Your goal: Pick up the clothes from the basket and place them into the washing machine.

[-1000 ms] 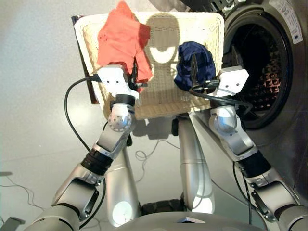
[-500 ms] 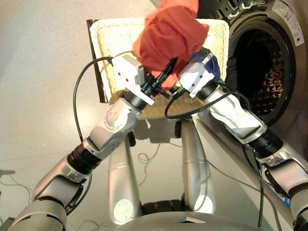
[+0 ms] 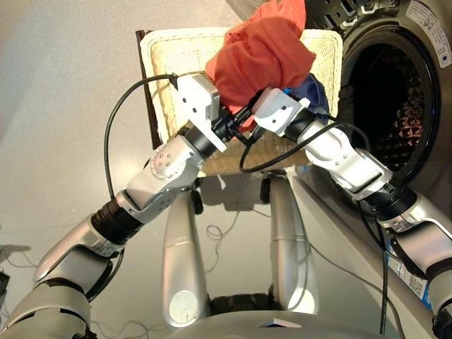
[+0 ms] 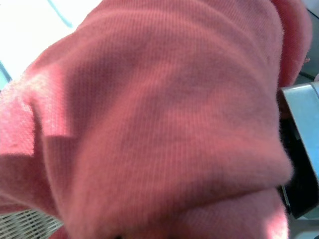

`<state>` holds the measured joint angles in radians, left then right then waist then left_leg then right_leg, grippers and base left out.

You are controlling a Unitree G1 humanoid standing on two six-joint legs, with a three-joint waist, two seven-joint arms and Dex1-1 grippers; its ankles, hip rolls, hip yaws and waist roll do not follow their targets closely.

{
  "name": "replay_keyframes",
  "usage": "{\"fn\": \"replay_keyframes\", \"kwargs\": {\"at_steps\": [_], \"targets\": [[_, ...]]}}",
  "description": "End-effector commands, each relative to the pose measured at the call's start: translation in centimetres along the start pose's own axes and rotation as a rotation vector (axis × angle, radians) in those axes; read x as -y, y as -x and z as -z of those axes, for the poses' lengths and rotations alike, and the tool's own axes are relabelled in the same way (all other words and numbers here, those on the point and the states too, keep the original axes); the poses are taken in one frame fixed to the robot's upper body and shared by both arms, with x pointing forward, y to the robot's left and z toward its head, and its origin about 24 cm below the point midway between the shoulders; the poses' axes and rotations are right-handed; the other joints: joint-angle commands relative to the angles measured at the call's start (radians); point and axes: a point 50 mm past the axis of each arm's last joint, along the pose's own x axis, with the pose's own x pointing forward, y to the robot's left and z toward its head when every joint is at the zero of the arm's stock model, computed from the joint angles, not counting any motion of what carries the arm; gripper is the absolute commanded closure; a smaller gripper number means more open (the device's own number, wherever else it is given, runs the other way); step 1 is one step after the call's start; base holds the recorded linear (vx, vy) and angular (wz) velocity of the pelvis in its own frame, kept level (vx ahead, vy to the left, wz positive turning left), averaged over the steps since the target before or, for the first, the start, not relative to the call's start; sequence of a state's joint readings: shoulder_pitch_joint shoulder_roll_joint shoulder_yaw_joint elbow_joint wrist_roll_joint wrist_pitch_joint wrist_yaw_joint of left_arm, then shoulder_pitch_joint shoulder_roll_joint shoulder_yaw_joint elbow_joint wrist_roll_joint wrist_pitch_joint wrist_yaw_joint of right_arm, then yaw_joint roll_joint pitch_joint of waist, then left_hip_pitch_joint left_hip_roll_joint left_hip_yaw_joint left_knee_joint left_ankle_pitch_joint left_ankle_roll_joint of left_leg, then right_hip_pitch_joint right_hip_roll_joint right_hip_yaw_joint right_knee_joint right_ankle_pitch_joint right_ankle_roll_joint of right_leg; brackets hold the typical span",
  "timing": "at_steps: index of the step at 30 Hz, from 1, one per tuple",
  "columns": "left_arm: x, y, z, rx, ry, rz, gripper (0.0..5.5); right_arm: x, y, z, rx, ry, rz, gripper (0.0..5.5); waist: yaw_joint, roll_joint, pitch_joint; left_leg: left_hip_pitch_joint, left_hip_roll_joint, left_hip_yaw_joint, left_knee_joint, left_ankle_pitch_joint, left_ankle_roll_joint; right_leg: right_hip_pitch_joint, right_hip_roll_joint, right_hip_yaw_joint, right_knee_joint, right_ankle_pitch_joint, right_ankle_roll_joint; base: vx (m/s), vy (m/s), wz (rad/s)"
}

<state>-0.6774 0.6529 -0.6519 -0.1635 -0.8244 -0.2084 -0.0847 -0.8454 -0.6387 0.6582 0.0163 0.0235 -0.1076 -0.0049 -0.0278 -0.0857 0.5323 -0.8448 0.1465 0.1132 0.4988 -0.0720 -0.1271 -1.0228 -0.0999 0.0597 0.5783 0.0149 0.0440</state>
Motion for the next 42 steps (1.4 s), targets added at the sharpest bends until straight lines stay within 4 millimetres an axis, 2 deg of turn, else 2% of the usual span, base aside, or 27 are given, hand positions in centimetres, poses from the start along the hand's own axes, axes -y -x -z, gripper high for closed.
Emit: {"fn": "replay_keyframes", "kwargs": {"at_steps": [1,3,4,5,7,9,22,27,29,30,32,33,38,42], "targets": [[5.2,-0.4,0.3,0.03,0.106,0.224,5.5,2.6,-1.8,-8.7,0.421,0.023,0.169,5.5,-0.045,0.065,-0.012,-0.045,0.009,0.022,0.028,0.008,0.039,0.054,-0.011,0.009,-0.051,-0.004,0.099,0.0,0.0,0.0],[5.1,-0.5,0.3,0.038,0.106,0.21,5.5,2.8,-1.6,-8.7,0.433,0.019,0.198,5.5,-0.045,0.066,-0.012,-0.045,0.009,0.023,0.028,0.007,0.04,0.053,-0.012,0.009,-0.051,-0.004,0.1,0.0,0.0,0.0],[5.0,-0.5,0.2,0.047,0.104,0.199,4.31,2.9,-1.5,-8.7,0.439,0.019,0.218,5.5,-0.045,0.067,-0.012,-0.047,0.009,0.023,0.03,0.007,0.041,0.053,-0.012,0.008,-0.051,-0.004,0.1,0.0,0.0,0.0],[4.9,-0.5,0.1,0.054,0.104,0.192,1.36,3.0,-1.4,-8.7,0.439,0.023,0.24,5.5,-0.044,0.067,-0.012,-0.048,0.009,0.022,0.031,0.006,0.041,0.053,-0.011,0.009,-0.05,-0.005,0.101,0.0,0.0,0.0],[4.8,-0.3,0.1,0.061,0.109,0.176,1.16,3.2,-1.3,-8.4,0.438,0.017,0.279,5.5,-0.042,0.071,-0.012,-0.049,0.008,0.022,0.032,0.006,0.042,0.05,-0.009,0.01,-0.048,-0.005,0.101,0.0,0.0,0.0],[4.8,-0.3,0.0,0.067,0.11,0.169,0.0,3.2,-1.2,-8.3,0.439,0.025,0.303,5.5,-0.041,0.072,-0.012,-0.052,0.009,0.022,0.037,0.005,0.043,0.047,-0.009,0.01,-0.046,-0.005,0.101,0.0,0.0,0.0],[4.3,-0.4,-0.4,0.094,0.085,0.138,0.0,3.0,-0.4,-6.5,0.371,0.034,0.407,5.5,-0.037,0.08,-0.012,-0.066,0.003,0.021,0.051,0.003,0.046,0.035,-0.011,0.011,-0.033,-0.005,0.102,0.0,0.0,0.0],[4.3,-0.6,-0.5,0.109,0.091,0.13,0.0,2.8,-0.2,-4.8,0.298,-0.01,0.472,5.5,-0.035,0.089,-0.012,-0.075,0.0,0.02,0.055,0.003,0.05,0.028,-0.015,0.015,-0.03,-0.004,0.102,0.0,0.0,0.0],[4.3,-0.6,-0.6,0.118,0.098,0.122,0.0,2.5,0.3,-3.3,0.233,-0.03,0.508,5.5,-0.033,0.094,-0.012,-0.078,-0.001,0.019,0.055,0.004,0.05,0.026,-0.019,0.014,-0.031,-0.004,0.103,0.0,0.0,0.0],[4.3,-0.6,-0.6,0.118,0.098,0.122,0.0,2.5,0.3,-3.3,0.233,-0.03,0.509,5.5,-0.033,0.094,-0.012,-0.078,-0.001,0.019,0.055,0.004,0.05,0.026,-0.019,0.014,-0.031,-0.004,0.102,0.0,0.0,0.0],[4.5,-0.7,-0.5,0.129,0.108,0.114,0.0,1.8,1.0,-1.0,0.131,-0.083,0.562,5.5,-0.032,0.099,-0.012,-0.081,-0.004,0.019,0.059,0.005,0.051,0.023,-0.022,0.013,-0.025,-0.005,0.104,0.0,0.0,0.0],[4.5,-0.7,-0.5,0.129,0.108,0.114,0.0,1.8,1.0,-1.0,0.131,-0.083,0.563,5.5,-0.032,0.099,-0.012,-0.081,-0.004,0.019,0.059,0.005,0.051,0.023,-0.022,0.013,-0.025,-0.005,0.104,0.0,0.0,0.0],[4.8,-0.8,-0.5,0.142,0.134,0.117,0.0,1.2,3.1,3.8,-0.093,-0.157,0.696,5.5,-0.029,0.11,-0.012,-0.086,-0.01,0.014,0.063,0.003,0.051,0.025,-0.025,0.014,-0.023,-0.01,0.102,0.0,0.0,0.0],[5.1,-1.0,-0.5,0.147,0.151,0.136,0.0,1.2,4.9,7.0,-0.263,-0.126,0.78,5.5,-0.026,0.119,-0.012,-0.087,-0.012,0.011,0.062,0.0,0.051,0.023,-0.028,0.012,-0.022,-0.012,0.104,0.0,0.0,0.0]]}}
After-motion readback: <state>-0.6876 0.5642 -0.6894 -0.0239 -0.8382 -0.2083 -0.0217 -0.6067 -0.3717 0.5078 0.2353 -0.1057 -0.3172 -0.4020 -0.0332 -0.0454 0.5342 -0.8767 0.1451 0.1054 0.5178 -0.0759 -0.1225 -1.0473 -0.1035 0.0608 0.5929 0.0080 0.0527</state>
